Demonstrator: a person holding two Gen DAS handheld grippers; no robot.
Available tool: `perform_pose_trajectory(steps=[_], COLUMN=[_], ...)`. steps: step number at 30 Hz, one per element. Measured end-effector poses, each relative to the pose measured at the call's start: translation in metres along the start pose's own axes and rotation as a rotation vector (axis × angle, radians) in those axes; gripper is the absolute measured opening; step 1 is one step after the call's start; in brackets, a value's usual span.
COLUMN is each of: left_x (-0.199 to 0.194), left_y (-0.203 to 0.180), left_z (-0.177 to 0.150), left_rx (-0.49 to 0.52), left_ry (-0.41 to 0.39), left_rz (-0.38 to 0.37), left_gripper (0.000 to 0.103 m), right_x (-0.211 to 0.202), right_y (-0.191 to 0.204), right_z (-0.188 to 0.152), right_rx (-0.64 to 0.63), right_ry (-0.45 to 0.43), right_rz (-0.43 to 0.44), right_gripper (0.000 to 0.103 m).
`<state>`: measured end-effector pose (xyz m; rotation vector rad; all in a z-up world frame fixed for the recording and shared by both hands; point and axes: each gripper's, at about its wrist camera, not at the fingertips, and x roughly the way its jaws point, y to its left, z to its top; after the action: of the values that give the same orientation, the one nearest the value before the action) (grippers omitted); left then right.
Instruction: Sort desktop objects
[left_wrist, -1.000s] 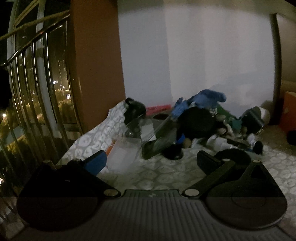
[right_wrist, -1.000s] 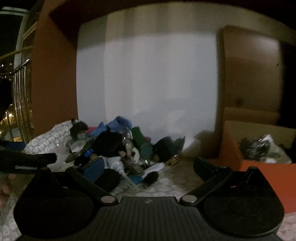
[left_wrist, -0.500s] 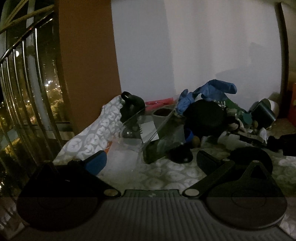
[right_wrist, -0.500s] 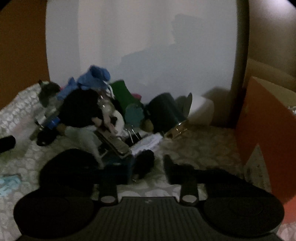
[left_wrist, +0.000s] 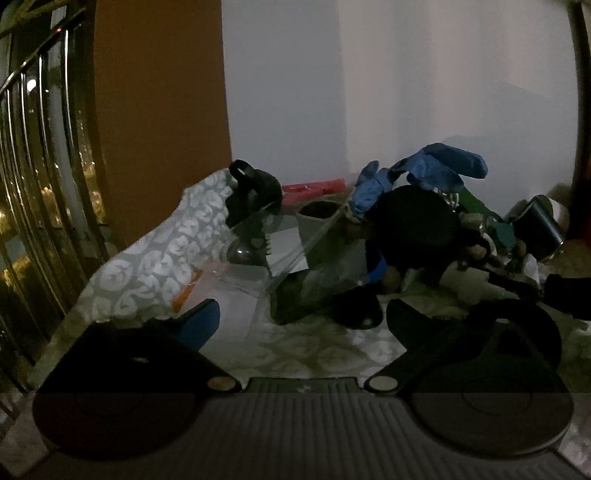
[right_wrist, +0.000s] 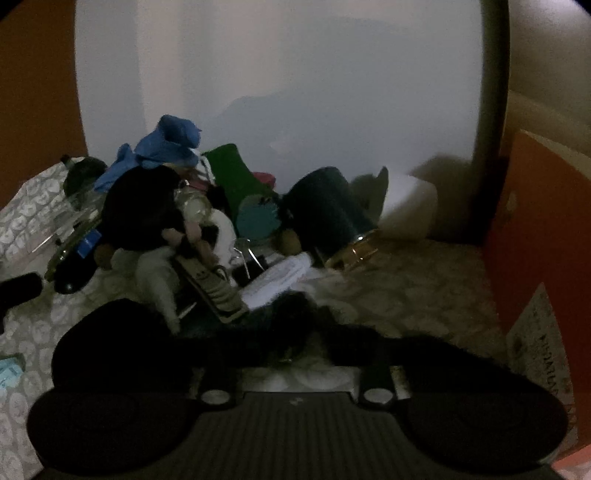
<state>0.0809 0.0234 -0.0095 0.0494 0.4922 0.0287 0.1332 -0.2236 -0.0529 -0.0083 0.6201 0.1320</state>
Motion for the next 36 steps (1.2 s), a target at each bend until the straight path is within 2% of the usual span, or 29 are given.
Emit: perform_pose_trajectory(steps=[3, 6, 8, 10, 12, 14, 19, 27, 28, 29, 36], left_x=[-0.002, -0.001, 0.004, 0.012, 0.020, 0.027, 0.029, 0.047, 0.048, 0.048, 0.031], left_y=[-0.001, -0.002, -0.003, -0.003, -0.004, -0.005, -0.012, -0.017, -0.018, -0.019, -0.013], left_z=[-0.002, -0.002, 0.000, 0.002, 0.003, 0.003, 0.006, 0.009, 0.009, 0.009, 0.002], left_rx=[-0.007, -0.023, -0.039, -0.065, -0.080, -0.090, -0.069, -0.070, -0.063, -0.059, -0.061], left_ry=[0.006, 0.010, 0.026, 0.061, 0.095, 0.124, 0.102, 0.135, 0.137, 0.135, 0.124], left_rz=[-0.030, -0.068, -0.087, -0.107, -0.119, -0.121, -0.131, -0.109, -0.097, -0.074, -0.083], left_gripper=[0.089, 0.084, 0.074, 0.056, 0.045, 0.043, 0.044, 0.047, 0.038, 0.038, 0.037], right_x=[0.000, 0.000, -0.001, -0.001, 0.000, 0.001, 0.002, -0.001, 0.000, 0.000, -0.005], right_y=[-0.001, -0.005, -0.006, -0.007, -0.008, -0.008, -0.011, -0.014, -0.013, -0.014, -0.014], right_z=[-0.003, -0.006, -0.007, -0.006, -0.007, -0.009, -0.009, -0.002, -0.003, -0.003, -0.007], right_rx=[0.013, 0.037, 0.038, 0.039, 0.042, 0.047, 0.060, 0.075, 0.074, 0.074, 0.053], right_ry=[-0.002, -0.004, -0.005, -0.004, -0.002, -0.002, 0.002, 0.008, 0.008, 0.008, -0.003], right_rz=[0.014, 0.024, 0.025, 0.027, 0.029, 0.033, 0.045, 0.053, 0.054, 0.056, 0.053], right_gripper=[0.020, 0.020, 0.020, 0.020, 0.021, 0.021, 0.021, 0.021, 0.021, 0.021, 0.020])
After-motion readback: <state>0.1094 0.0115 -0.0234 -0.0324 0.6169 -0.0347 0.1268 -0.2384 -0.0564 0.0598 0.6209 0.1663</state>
